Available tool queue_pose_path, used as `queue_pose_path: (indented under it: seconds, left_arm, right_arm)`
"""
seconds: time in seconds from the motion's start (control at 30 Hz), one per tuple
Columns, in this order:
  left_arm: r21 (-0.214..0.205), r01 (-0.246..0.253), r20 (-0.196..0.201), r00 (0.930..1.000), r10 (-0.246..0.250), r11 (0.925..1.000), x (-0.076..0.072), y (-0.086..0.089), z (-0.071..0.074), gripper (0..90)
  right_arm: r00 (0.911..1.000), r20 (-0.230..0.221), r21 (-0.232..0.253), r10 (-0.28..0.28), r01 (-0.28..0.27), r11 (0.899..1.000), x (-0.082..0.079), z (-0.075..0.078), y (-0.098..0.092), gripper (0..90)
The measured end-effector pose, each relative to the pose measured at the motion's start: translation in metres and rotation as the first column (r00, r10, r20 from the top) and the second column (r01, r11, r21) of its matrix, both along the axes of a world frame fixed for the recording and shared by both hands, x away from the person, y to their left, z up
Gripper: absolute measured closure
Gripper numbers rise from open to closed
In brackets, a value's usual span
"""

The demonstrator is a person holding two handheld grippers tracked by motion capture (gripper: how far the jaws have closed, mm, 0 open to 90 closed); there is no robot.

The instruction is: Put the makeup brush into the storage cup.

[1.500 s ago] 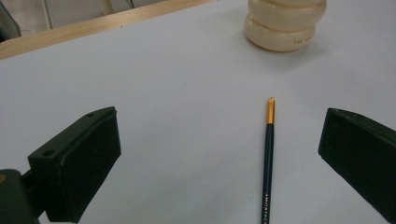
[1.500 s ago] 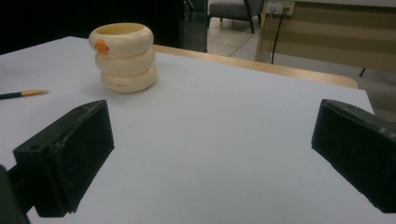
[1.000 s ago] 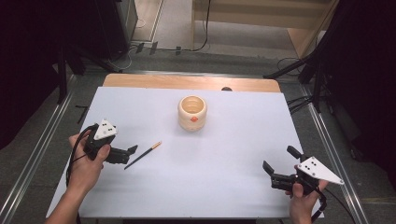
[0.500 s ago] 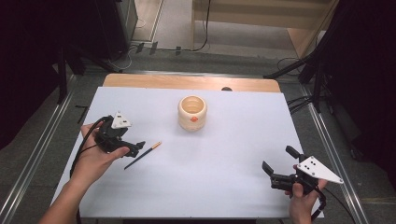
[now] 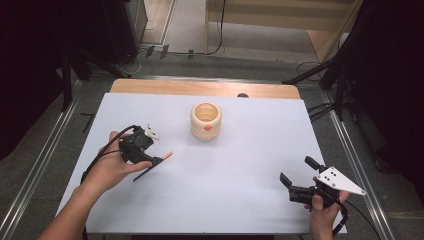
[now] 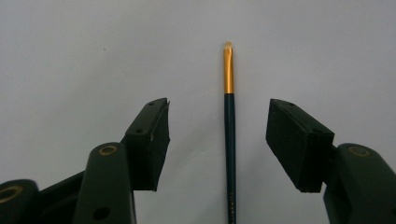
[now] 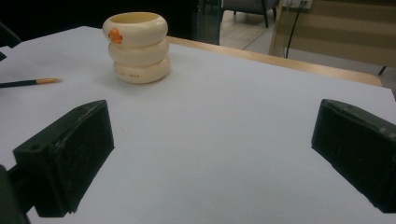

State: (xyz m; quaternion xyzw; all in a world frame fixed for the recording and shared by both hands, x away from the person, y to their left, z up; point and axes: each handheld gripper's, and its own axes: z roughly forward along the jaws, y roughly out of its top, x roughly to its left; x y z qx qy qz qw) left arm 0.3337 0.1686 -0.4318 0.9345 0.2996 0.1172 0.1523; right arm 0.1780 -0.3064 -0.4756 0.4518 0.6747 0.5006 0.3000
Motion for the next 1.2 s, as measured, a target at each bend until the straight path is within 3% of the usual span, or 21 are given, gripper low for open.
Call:
queue_pose_path:
  seconds: [0.03, 0.17, 0.3, 0.4, 0.47, 0.57, 0.83, 1.0, 1.2]
  left_arm:
    - [0.010, -0.002, -0.009, 1.0000, 0.002, 1.0000, 0.001, -0.001, -0.002, 47.5]
    - [0.033, -0.013, -0.068, 0.9976, 0.015, 0.9994, 0.008, -0.005, -0.008, 54.2]
    - [0.049, -0.023, -0.126, 0.9916, 0.029, 0.9985, 0.014, -0.009, -0.012, 66.2]
    - [0.044, -0.008, -0.183, 0.9830, 0.016, 0.9990, 0.017, -0.010, -0.014, 71.6]
    - [0.046, -0.003, -0.197, 0.9803, 0.012, 0.9989, 0.019, -0.010, -0.015, 74.1]
    - [0.051, -0.018, -0.242, 0.9699, 0.030, 0.9985, 0.023, -0.011, -0.017, 75.9]
    - [0.097, 0.004, -0.270, 0.9626, 0.022, 0.9953, 0.030, -0.017, -0.026, 78.6]
    - [0.120, 0.026, -0.301, 0.9535, 0.011, 0.9925, 0.030, -0.020, -0.032, 80.4]
    - [0.142, 0.031, -0.303, 0.9529, 0.014, 0.9894, 0.031, -0.023, -0.034, 83.6]
  right_arm:
    - [1.0000, -0.004, -0.002, 0.000, 0.000, 1.000, 0.000, 0.000, 0.000, 0.0]
    - [1.0000, -0.006, -0.002, 0.002, -0.002, 1.000, 0.000, -0.001, 0.001, 0.0]
    - [0.9999, -0.013, -0.004, 0.001, -0.001, 1.000, 0.001, -0.001, 0.001, 0.0]
    - [0.9998, -0.018, -0.004, -0.002, 0.001, 1.000, 0.002, -0.002, 0.001, 0.0]
    - [0.9998, -0.021, -0.004, -0.001, 0.001, 1.000, 0.002, -0.002, 0.001, 0.0]
    - [0.9997, -0.024, -0.005, -0.002, 0.002, 1.000, 0.002, -0.002, 0.002, 0.0]
    - [0.9996, -0.026, -0.007, 0.002, -0.002, 1.000, 0.003, -0.003, 0.002, 0.0]
    - [0.9995, -0.032, -0.009, 0.005, -0.006, 1.000, 0.003, -0.004, 0.002, 0.0]
    - [0.9994, -0.035, -0.011, 0.005, -0.005, 1.000, 0.004, -0.004, 0.002, 0.0]
